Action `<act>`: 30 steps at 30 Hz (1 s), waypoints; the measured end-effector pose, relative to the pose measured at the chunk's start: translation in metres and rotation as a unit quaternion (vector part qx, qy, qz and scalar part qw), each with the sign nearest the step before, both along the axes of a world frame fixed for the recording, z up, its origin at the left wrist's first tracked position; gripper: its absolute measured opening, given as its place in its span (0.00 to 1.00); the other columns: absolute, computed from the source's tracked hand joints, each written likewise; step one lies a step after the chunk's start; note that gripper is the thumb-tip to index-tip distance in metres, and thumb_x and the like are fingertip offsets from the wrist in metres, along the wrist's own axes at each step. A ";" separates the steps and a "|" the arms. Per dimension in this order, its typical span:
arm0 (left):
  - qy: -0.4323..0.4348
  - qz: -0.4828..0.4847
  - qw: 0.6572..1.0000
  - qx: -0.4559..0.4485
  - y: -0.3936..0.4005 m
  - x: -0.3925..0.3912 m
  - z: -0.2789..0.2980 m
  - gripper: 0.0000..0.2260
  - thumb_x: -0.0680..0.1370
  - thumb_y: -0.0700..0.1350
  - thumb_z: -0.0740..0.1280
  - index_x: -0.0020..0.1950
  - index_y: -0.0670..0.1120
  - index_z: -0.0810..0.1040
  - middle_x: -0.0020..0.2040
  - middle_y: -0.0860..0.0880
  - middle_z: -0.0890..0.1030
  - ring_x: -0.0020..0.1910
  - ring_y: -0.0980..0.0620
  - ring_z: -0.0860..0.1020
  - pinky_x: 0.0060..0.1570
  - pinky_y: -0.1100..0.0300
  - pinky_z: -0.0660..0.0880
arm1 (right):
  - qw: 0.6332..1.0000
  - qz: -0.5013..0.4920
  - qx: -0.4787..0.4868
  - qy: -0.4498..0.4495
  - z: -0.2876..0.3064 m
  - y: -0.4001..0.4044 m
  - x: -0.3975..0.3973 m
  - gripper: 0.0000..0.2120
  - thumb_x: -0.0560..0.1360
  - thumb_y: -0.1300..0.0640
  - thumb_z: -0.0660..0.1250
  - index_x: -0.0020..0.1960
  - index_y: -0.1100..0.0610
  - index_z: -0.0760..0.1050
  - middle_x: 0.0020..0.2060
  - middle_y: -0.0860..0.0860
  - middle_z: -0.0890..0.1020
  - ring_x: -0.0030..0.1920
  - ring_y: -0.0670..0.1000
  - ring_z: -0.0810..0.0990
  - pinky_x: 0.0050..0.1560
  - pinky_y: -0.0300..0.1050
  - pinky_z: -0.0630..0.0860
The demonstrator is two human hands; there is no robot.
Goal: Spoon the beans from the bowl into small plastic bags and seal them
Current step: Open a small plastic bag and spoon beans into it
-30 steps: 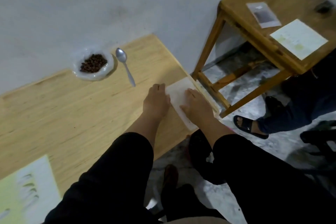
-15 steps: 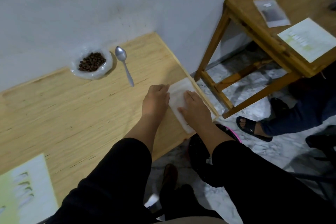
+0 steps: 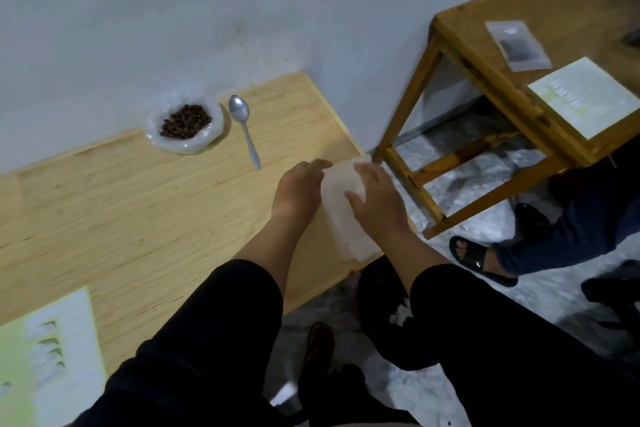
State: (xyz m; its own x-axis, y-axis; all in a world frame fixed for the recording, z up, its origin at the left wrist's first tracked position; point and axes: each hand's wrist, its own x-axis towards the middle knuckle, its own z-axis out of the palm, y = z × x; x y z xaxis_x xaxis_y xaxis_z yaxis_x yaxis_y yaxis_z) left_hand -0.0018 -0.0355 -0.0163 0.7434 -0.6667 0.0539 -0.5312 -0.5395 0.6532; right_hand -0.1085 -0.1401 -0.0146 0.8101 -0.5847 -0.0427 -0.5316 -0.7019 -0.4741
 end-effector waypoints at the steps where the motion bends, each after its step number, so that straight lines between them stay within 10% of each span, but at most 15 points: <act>1: -0.004 0.003 1.000 -0.014 0.001 0.003 0.006 0.14 0.78 0.35 0.60 0.60 0.44 0.78 0.50 0.41 0.81 0.49 0.44 0.79 0.47 0.59 0.71 | 0.999 -0.001 -0.029 -0.035 0.008 -0.002 0.005 0.25 0.76 0.54 0.64 0.71 0.58 0.63 0.70 0.57 0.65 0.70 0.56 0.64 0.66 0.50 0.66; 9: -0.027 0.062 0.987 -0.143 0.034 0.053 0.085 0.18 0.75 0.31 0.60 0.61 0.44 0.75 0.40 0.50 0.78 0.40 0.52 0.76 0.42 0.68 0.67 | 0.984 0.081 -0.087 -0.134 0.095 0.003 0.077 0.15 0.72 0.54 0.66 0.55 0.60 0.78 0.50 0.58 0.82 0.52 0.61 0.78 0.52 0.51 0.73; 23: 0.020 0.287 0.916 -0.281 0.160 0.109 0.158 0.07 0.77 0.43 0.67 0.54 0.46 0.79 0.42 0.54 0.79 0.40 0.67 0.75 0.41 0.81 0.66 | 0.921 0.133 0.286 -0.230 0.169 0.157 0.178 0.13 0.75 0.53 0.67 0.58 0.53 0.79 0.49 0.50 0.84 0.49 0.44 0.82 0.54 0.41 0.77; 30: 0.099 0.273 0.902 -0.320 0.212 0.140 0.165 0.06 0.78 0.47 0.65 0.49 0.56 0.81 0.43 0.57 0.83 0.46 0.58 0.82 0.56 0.56 0.76 | 0.908 0.175 0.311 -0.217 0.170 0.201 0.211 0.11 0.76 0.50 0.65 0.57 0.48 0.80 0.49 0.45 0.84 0.50 0.43 0.80 0.52 0.41 0.75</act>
State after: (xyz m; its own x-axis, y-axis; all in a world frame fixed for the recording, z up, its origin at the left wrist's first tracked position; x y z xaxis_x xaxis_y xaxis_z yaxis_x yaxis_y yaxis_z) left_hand 0.1379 0.1767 0.1483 0.9888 -0.0779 0.1275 -0.1388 -0.1635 0.9767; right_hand 0.1021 0.0614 0.1559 0.9613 -0.2601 0.0909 0.0043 -0.3155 -0.9489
